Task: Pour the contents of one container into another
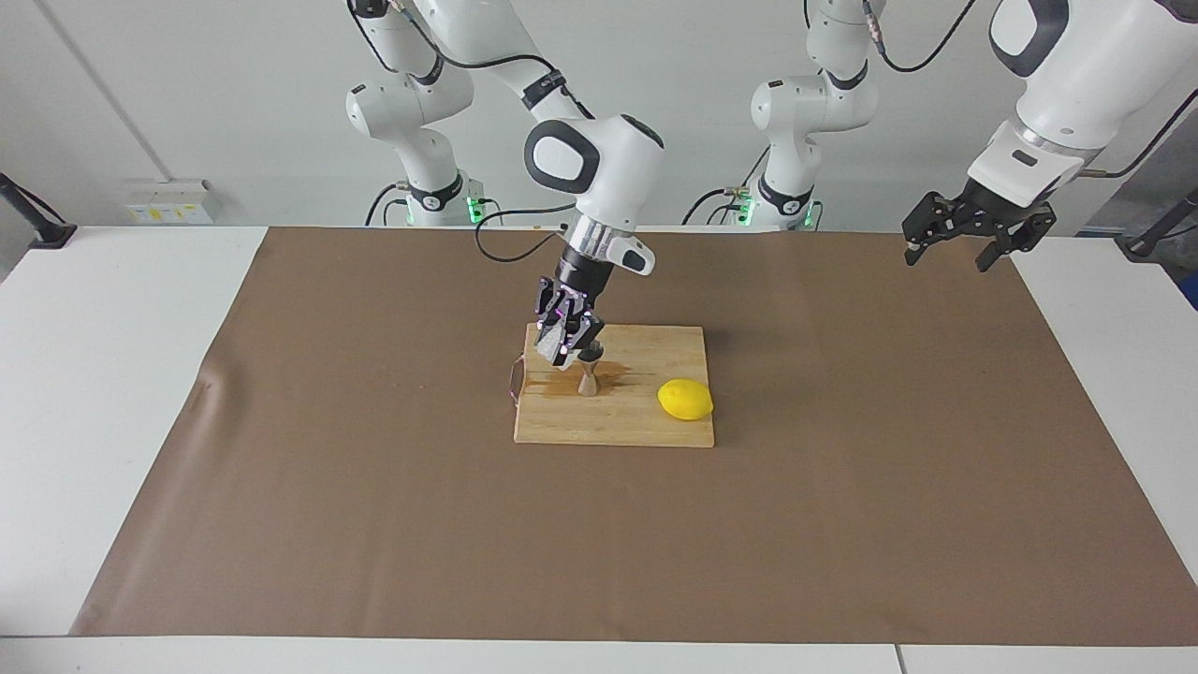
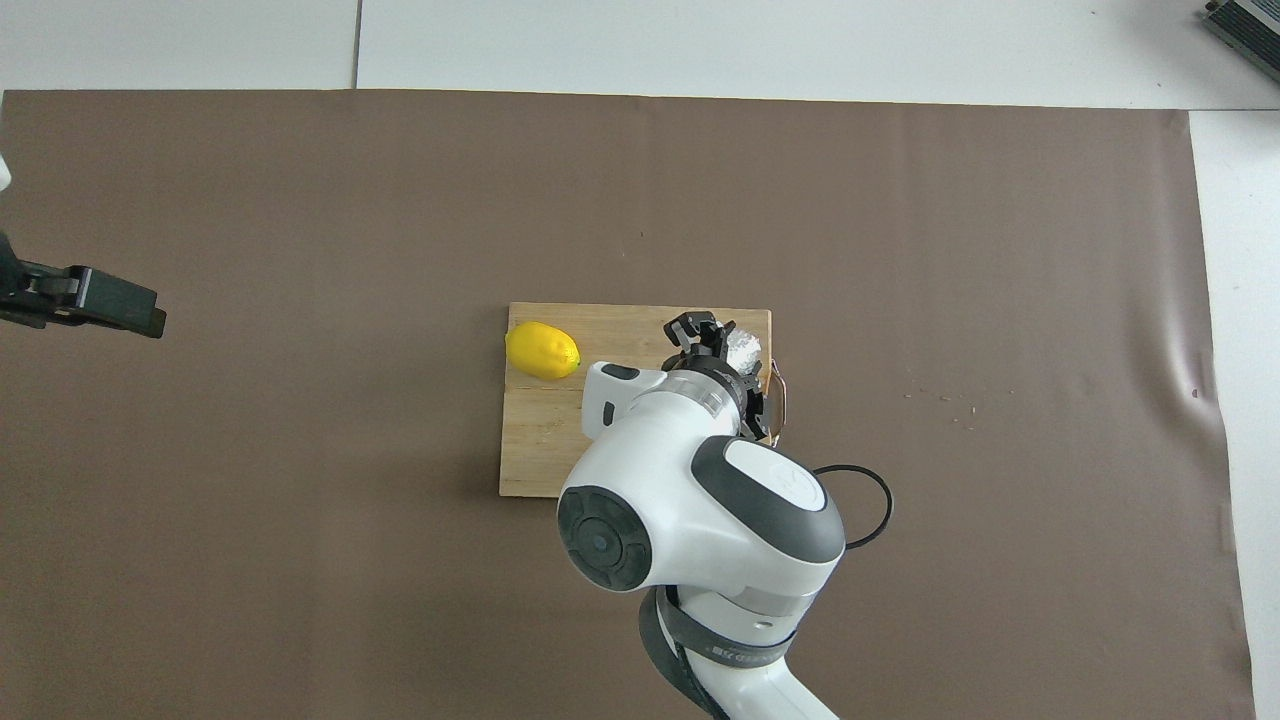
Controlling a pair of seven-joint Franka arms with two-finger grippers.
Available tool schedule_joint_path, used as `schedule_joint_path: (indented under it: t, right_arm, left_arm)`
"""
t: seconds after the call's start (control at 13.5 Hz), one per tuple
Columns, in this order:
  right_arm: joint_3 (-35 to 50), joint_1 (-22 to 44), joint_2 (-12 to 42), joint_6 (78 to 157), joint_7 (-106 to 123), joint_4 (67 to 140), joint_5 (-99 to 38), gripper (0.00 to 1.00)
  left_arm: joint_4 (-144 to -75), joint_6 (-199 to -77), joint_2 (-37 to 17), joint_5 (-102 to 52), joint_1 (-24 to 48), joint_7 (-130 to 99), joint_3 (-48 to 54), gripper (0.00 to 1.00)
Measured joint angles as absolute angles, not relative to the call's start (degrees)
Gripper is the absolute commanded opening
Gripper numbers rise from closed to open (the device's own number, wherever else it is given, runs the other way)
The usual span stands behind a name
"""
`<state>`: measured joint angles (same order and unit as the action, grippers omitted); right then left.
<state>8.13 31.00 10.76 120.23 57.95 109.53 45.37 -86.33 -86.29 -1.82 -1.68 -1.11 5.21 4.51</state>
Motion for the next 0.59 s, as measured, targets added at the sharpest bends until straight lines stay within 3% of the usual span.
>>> schedule_joint_path:
  t: [0.59]
  right_arm:
    - [8.13, 31.35, 11.32, 120.07, 57.85, 109.42, 46.58, 0.25]
  left_arm:
    - [-86.34, -86.29, -2.09, -1.68, -1.18, 5.20, 4.41, 1.00]
